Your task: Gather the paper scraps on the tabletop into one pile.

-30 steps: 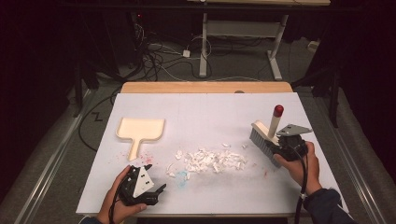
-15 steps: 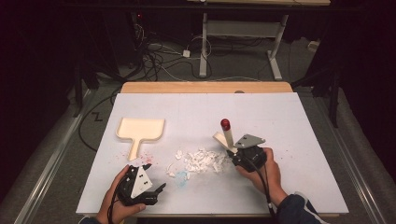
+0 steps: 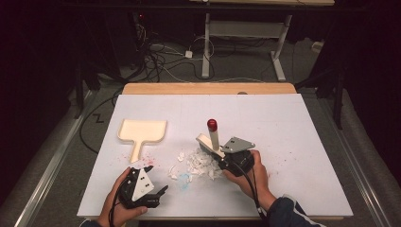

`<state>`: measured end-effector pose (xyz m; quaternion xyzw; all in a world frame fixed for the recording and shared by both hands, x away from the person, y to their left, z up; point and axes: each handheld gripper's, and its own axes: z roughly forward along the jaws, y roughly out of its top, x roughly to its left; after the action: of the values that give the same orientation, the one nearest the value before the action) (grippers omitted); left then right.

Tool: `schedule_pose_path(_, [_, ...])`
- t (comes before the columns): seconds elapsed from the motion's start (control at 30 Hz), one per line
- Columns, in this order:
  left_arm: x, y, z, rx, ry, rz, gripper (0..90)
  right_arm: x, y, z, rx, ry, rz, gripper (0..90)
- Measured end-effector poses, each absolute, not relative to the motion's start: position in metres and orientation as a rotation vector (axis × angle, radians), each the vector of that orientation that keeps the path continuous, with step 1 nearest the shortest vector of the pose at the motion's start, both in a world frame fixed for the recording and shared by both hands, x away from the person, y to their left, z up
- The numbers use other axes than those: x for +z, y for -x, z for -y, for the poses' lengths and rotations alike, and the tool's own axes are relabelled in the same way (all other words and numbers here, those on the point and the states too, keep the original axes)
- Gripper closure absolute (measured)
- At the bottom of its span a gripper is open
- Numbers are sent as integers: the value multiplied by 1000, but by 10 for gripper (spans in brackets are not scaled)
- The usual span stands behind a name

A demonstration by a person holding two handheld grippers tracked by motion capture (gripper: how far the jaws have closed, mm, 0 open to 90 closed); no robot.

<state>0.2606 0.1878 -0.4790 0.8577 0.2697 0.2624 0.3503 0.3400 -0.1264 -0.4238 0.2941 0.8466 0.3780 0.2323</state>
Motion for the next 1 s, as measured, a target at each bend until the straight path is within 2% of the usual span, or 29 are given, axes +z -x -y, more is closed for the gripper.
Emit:
schedule_pose_path(0.27, [-477, -260, -191, 700, -2204, -713, 181, -400, -335, 151, 1136, -826, -2265, 679])
schedule_pose_path(0.43, [-469, -257, -200, 755, -2129, -751, 173, -392, -329, 145, 1242, -801, -2272, 679])
schedule_pose_path(0.57, [-460, -255, -214, 809, -2023, -801, 165, -393, -316, 111, 1330, -720, -2349, 679])
schedule_pose_path(0.77, [-454, -249, -233, 823, -1920, -892, 165, -407, -311, 75, 1381, -674, -2440, 680])
schedule_pose_path(1.0, [-457, -247, -232, 802, -1952, -883, 164, -439, -302, 37, 1397, -662, -2587, 679])
